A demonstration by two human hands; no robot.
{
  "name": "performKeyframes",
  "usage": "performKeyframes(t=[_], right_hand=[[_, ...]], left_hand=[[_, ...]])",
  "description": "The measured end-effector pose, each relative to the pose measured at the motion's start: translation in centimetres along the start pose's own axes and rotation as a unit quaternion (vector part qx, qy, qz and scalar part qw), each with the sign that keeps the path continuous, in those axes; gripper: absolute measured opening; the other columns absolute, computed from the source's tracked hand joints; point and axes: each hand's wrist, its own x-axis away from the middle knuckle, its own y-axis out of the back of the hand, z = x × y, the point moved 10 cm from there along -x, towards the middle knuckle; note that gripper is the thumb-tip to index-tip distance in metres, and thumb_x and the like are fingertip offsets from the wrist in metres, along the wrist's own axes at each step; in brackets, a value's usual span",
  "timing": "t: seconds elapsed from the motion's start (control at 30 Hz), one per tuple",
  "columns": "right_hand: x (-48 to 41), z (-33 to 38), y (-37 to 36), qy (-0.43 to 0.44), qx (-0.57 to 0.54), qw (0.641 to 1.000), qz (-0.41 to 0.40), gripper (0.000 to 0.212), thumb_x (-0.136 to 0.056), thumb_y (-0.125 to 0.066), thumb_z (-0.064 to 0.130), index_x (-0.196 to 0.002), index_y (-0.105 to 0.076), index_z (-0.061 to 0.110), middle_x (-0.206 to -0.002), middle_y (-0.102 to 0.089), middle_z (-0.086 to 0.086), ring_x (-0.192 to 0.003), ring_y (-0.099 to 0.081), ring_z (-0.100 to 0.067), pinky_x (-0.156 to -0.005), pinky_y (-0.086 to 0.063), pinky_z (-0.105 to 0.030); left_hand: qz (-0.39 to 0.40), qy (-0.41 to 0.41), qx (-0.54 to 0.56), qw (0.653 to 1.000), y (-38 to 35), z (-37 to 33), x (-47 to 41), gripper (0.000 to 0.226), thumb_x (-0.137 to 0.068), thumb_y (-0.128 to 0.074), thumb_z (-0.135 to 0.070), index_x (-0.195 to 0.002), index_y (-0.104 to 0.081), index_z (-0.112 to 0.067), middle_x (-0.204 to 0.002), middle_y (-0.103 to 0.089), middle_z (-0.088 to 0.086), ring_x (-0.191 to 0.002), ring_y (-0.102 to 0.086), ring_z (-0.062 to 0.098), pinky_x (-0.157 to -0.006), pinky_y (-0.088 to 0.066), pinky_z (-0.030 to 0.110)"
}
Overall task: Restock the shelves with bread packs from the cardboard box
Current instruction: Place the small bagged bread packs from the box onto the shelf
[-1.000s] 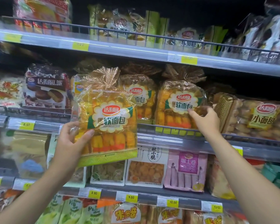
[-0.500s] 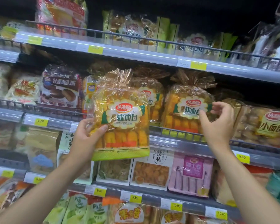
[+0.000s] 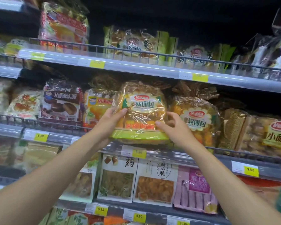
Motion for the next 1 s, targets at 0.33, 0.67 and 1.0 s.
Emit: performKeyframes(t=[0.33,0.67,1.0], right_hand=[[-3.7,0.5,1.3,0.021,0.057,0.989,-0.132,0.072,-0.087,-0.076,0.041,-0.147,-0.041,0.024,-0.12,-0.056,0.012,-0.108,-0.059,-0.012,-0.089,-0.054,-0.039],[-3.2,-0.4,-0.3,0.06,0.114,0.973,-0.19,0.057,-0.088,-0.073,0.029,-0.137,-0.043,0.027,-0.125,-0.05,0.007,-0.094,-0.066,-0.022,-0.082,-0.053,-0.039],[-1.7,-0.6,-0.8,0.079,0.091,0.982,-0.146,0.077,-0.094,-0.068,0.017,-0.157,-0.026,0.027,-0.148,-0.035,0.006,-0.08,-0.066,-0.002,-0.078,-0.046,-0.016]], left_hand=[[-0.051,-0.05,-0.125,0.99,0.6,-2.5,-5.1,0.09,-0.073,-0.085,-0.045,-0.15,-0.044,-0.023,-0.142,-0.057,0.0,-0.124,-0.055,0.019,-0.109,-0.044,0.046],[-0.041,-0.021,-0.326,0.944,-0.3,-0.6,-4.2,0.061,-0.1,-0.063,-0.026,-0.152,-0.036,-0.009,-0.128,-0.055,-0.002,-0.112,-0.052,0.018,-0.093,-0.045,0.031],[-0.047,-0.027,-0.383,0.922,-1.8,-1.5,-2.5,0.056,-0.097,-0.067,-0.027,-0.142,-0.037,-0.012,-0.124,-0.054,0.0,-0.109,-0.053,0.017,-0.087,-0.044,0.031]])
